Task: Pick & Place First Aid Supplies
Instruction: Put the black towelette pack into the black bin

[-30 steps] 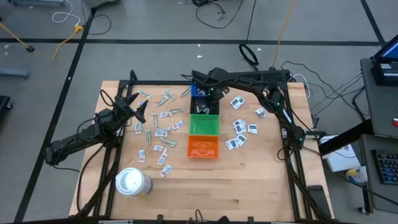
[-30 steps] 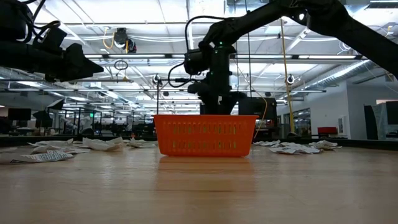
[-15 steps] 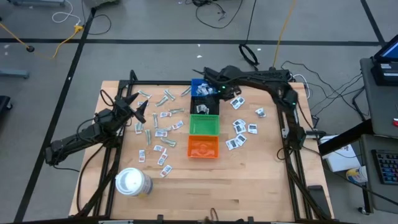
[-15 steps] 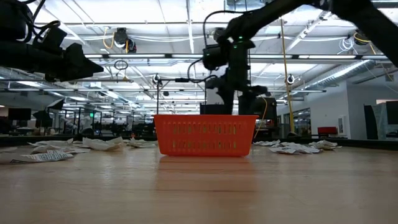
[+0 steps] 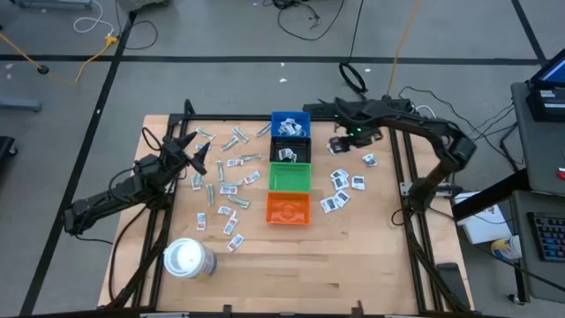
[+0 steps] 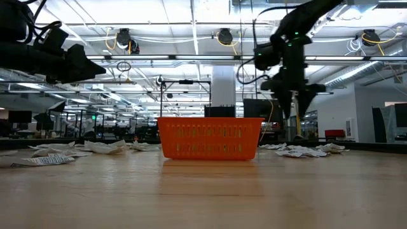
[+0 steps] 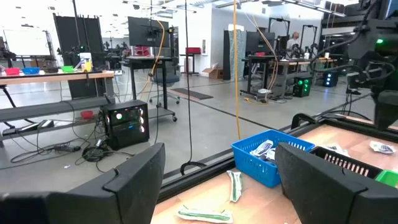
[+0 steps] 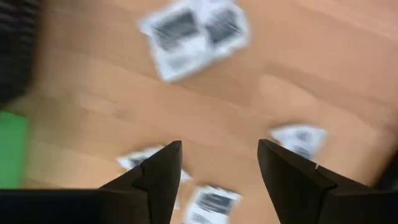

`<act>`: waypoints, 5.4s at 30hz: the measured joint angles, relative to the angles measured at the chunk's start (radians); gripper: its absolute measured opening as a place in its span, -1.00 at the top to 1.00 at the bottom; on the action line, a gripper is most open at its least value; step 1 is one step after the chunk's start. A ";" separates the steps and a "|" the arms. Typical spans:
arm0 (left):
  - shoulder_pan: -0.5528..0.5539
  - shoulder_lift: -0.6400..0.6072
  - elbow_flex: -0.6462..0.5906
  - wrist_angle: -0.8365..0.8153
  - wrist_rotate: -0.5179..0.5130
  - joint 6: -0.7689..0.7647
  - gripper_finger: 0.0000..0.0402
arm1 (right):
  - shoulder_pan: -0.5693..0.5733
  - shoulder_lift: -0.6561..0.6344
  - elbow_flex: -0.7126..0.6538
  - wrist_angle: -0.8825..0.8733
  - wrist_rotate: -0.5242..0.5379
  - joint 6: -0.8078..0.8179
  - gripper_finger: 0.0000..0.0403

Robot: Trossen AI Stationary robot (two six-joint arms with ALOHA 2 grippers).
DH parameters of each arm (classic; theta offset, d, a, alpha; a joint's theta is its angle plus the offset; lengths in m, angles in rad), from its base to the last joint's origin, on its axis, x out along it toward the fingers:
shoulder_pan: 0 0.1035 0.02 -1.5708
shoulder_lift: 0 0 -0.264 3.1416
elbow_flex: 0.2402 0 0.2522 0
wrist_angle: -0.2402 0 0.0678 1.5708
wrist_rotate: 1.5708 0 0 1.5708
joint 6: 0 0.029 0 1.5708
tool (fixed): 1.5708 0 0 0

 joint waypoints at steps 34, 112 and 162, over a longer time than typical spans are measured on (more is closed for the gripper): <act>0.000 0.000 0.000 0.000 0.000 0.000 -0.52 | -0.124 -0.141 -0.487 0.336 0.046 -0.043 0.16; 0.000 0.000 0.000 0.000 0.000 0.000 -0.52 | 0.218 0.601 0.633 0.064 -0.110 0.081 0.64; 0.000 0.000 0.000 0.000 0.000 0.000 -0.52 | 0.304 -0.108 -0.133 0.049 -0.030 0.400 0.10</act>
